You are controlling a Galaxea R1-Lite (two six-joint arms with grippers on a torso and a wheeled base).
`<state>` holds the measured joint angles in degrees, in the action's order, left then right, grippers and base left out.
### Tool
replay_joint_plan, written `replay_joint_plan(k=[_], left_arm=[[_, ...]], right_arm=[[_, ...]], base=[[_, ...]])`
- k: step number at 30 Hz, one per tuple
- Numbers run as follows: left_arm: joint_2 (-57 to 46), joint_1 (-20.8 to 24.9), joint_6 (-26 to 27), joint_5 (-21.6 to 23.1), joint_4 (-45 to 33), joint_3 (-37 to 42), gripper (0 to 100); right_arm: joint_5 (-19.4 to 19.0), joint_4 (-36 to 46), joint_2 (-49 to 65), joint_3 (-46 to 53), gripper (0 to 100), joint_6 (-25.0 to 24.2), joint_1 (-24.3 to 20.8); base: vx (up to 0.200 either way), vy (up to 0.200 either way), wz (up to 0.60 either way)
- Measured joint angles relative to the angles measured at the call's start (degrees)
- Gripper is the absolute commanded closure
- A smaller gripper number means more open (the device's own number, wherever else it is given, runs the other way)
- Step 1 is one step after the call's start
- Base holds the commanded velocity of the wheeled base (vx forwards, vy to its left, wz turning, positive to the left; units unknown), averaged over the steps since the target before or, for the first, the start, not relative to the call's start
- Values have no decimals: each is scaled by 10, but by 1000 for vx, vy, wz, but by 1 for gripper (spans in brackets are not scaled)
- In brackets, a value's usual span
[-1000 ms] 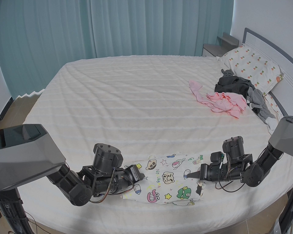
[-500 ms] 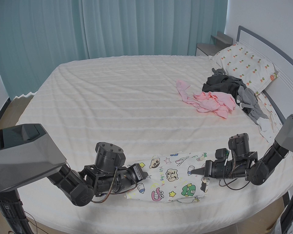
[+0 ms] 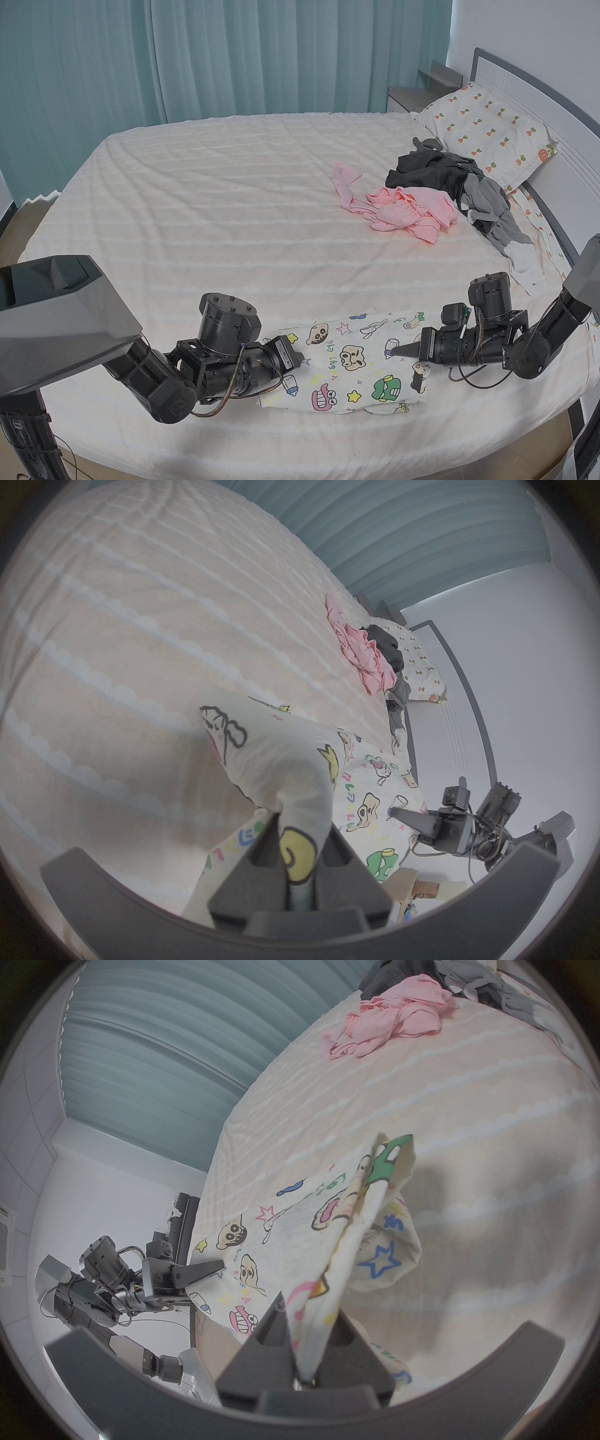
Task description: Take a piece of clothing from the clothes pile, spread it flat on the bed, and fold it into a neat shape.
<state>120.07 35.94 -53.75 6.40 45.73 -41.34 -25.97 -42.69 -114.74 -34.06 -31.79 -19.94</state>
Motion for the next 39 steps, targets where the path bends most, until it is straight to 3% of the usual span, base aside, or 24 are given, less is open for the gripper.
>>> replay_joint_plan(k=[19, 29, 30, 32, 33, 39], left_arm=[[31, -4, 30, -50, -2, 5, 100], [59, -5, 30, -72, -5, 8, 100], [61, -5, 31, -72, -7, 8, 0], [63, -8, 31, -80, -13, 10, 0], [64, -9, 31, -80, -23, 10, 0], [67, -9, 31, -77, -36, 10, 0]], right_arm=[[13, -1, -32, 2, 100, 6, -5], [19, -6, -68, 10, 100, 35, -7], [20, -6, -69, 10, 100, 35, -7], [24, -4, -72, 13, 100, 36, -6], [24, -1, -73, 15, 0, 35, -5], [23, -4, -74, 17, 0, 35, -7]], base=[[0, 0, 0], [0, 0, 0], [0, 0, 0], [0, 0, 0], [0, 0, 0], [0, 0, 0]])
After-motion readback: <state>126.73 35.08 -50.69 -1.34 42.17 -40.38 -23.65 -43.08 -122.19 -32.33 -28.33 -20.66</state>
